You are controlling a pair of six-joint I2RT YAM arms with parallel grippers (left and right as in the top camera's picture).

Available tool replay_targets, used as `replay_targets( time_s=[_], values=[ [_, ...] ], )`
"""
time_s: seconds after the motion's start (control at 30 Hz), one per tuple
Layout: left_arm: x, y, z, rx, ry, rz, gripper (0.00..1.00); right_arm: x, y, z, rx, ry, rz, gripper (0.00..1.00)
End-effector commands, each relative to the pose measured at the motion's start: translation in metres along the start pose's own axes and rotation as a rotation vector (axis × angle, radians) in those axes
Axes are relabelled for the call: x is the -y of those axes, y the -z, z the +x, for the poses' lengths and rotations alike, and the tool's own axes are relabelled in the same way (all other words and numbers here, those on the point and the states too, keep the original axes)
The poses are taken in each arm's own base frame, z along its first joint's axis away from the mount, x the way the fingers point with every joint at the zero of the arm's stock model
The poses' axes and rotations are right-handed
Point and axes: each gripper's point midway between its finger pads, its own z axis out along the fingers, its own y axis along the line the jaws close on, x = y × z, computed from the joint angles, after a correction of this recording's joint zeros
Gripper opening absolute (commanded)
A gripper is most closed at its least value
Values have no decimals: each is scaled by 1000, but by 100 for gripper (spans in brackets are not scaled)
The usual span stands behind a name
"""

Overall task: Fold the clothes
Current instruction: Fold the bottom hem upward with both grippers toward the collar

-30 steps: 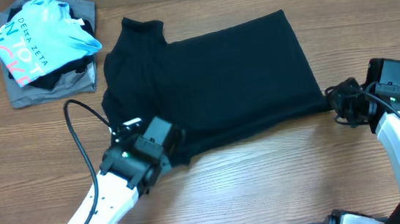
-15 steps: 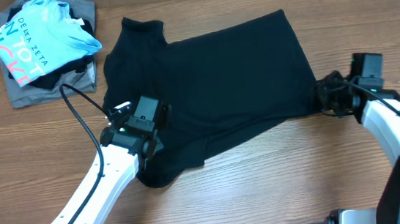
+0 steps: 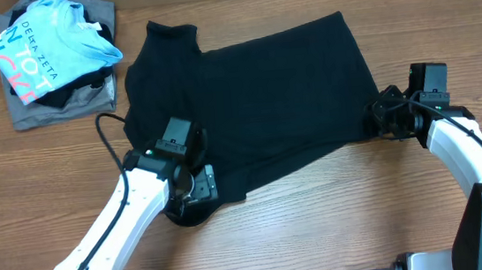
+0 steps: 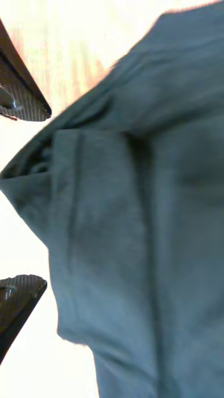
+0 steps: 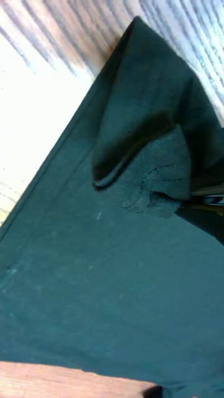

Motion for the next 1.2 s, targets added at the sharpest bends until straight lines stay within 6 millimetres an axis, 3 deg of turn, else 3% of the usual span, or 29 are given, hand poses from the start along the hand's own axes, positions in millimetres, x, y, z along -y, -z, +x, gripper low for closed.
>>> replay_targets(
  time_s=[0.0, 0.13, 0.4, 0.7, 0.93, 1.17],
  values=[
    [4, -9, 6, -79, 65, 6, 82, -5, 3, -7, 17, -1, -5, 4],
    [-2, -24, 4, -117, 157, -31, 80, -4, 3, -7, 14, -1, -3, 4],
    [-27, -34, -3, -160, 246, -60, 78, -2, 3, -5, 8, 23, 5, 4],
    [-20, -40, 0, -181, 228, 4, 75, -3, 3, -5, 9, 23, 3, 4],
    [-16, -44, -2, -172, 215, 29, 60, -2, 3, -5, 8, 23, 3, 4],
    [-18, -50, 1, -198, 218, 13, 61, -1, 3, -4, 3, 22, 8, 4]
  ],
)
